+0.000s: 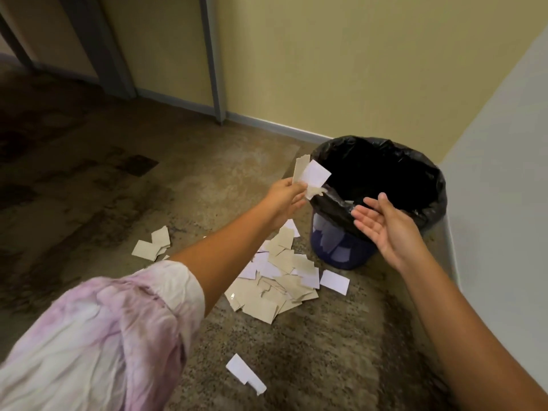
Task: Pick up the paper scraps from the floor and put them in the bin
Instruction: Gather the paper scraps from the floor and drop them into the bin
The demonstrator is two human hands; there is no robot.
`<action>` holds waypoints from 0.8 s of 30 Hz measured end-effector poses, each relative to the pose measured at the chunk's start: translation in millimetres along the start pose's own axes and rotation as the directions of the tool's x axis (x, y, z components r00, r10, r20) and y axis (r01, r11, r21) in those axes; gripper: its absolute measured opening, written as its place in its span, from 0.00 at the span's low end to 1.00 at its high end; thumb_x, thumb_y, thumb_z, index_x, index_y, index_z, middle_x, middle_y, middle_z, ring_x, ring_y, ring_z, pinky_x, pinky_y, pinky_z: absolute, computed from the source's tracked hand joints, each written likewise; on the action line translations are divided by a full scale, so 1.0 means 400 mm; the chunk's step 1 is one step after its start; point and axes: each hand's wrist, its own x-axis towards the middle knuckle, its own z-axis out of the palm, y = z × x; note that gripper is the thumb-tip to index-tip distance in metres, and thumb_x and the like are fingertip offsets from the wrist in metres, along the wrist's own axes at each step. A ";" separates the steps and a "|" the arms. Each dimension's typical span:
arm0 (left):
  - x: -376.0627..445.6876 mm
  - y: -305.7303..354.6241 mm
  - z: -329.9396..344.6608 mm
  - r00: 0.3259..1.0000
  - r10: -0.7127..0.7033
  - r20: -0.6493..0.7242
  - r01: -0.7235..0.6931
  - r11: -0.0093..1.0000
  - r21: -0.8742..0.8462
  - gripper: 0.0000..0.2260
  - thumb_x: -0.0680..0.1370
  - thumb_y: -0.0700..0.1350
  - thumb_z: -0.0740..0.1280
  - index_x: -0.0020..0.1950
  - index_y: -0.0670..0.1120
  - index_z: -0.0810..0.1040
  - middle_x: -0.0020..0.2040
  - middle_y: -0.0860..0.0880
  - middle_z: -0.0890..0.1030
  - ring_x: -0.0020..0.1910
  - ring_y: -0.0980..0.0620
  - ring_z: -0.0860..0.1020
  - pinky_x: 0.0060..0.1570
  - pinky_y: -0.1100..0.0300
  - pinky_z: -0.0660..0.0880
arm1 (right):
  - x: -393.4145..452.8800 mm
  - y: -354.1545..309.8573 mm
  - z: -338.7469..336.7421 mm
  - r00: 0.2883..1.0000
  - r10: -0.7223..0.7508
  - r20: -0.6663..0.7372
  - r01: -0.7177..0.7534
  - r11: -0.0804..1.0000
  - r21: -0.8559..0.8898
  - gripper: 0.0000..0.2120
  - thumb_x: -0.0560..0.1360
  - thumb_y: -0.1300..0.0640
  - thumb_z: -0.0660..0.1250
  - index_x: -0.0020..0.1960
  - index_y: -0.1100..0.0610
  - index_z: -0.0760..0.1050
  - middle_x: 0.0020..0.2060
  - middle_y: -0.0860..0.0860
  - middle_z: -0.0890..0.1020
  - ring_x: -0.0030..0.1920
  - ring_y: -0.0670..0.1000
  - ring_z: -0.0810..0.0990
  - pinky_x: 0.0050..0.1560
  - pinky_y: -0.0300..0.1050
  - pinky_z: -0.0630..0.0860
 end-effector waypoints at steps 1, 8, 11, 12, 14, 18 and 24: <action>0.003 -0.004 -0.005 1.000 0.014 0.004 -0.014 1.000 -0.023 0.17 0.80 0.36 0.60 0.69 0.34 0.66 0.56 0.42 0.77 0.61 0.47 0.74 0.68 0.55 0.68 | -0.011 0.019 0.003 1.000 -0.012 -0.002 0.012 1.000 -0.014 0.15 0.79 0.48 0.59 0.53 0.58 0.77 0.49 0.55 0.84 0.46 0.49 0.85 0.43 0.40 0.82; 0.032 0.062 0.080 0.978 0.113 0.173 -0.128 0.989 0.077 0.20 0.79 0.37 0.62 0.70 0.36 0.66 0.67 0.38 0.73 0.64 0.45 0.74 0.63 0.56 0.71 | -0.059 0.110 0.021 0.999 -0.032 0.013 0.033 0.996 -0.078 0.14 0.78 0.49 0.60 0.50 0.57 0.78 0.39 0.52 0.86 0.43 0.49 0.86 0.39 0.38 0.81; 0.029 0.063 0.128 0.956 0.000 0.293 -0.057 0.981 0.184 0.27 0.79 0.37 0.62 0.76 0.43 0.57 0.62 0.38 0.77 0.50 0.44 0.81 0.54 0.56 0.76 | -0.069 0.146 0.030 0.998 -0.003 0.055 0.011 0.990 -0.139 0.13 0.78 0.49 0.60 0.49 0.57 0.78 0.38 0.51 0.86 0.42 0.49 0.86 0.40 0.38 0.81; 0.026 0.057 0.133 0.954 -0.009 0.299 -0.060 0.974 0.220 0.28 0.79 0.37 0.63 0.76 0.47 0.55 0.55 0.40 0.80 0.42 0.47 0.81 0.48 0.56 0.78 | -0.072 0.162 0.030 0.998 0.016 0.065 -0.005 0.986 -0.167 0.13 0.78 0.49 0.60 0.49 0.57 0.79 0.39 0.52 0.86 0.42 0.50 0.86 0.40 0.38 0.81; 0.017 0.040 0.119 0.973 0.048 0.225 -0.114 0.949 0.294 0.28 0.79 0.36 0.62 0.75 0.49 0.57 0.42 0.44 0.80 0.31 0.51 0.77 0.36 0.59 0.79 | -0.078 0.203 0.022 0.995 0.070 0.073 -0.052 0.974 -0.219 0.13 0.78 0.50 0.61 0.49 0.58 0.79 0.40 0.53 0.86 0.41 0.50 0.86 0.39 0.37 0.81; -0.020 -0.048 -0.006 0.980 0.192 -0.051 -0.143 0.859 0.491 0.13 0.79 0.38 0.61 0.64 0.44 0.70 0.35 0.49 0.76 0.26 0.56 0.72 0.25 0.65 0.71 | -0.075 0.308 -0.011 0.969 0.243 0.040 -0.215 0.914 -0.344 0.11 0.78 0.52 0.63 0.50 0.59 0.79 0.41 0.54 0.85 0.39 0.48 0.85 0.36 0.36 0.80; -0.143 -0.366 -0.285 0.961 -0.080 -0.263 0.271 0.435 0.858 0.12 0.77 0.46 0.65 0.59 0.44 0.73 0.55 0.43 0.79 0.50 0.46 0.78 0.46 0.59 0.74 | -0.062 0.475 -0.059 0.902 0.428 0.054 -0.195 0.517 -0.833 0.09 0.76 0.50 0.66 0.54 0.52 0.77 0.58 0.52 0.79 0.56 0.51 0.78 0.53 0.43 0.75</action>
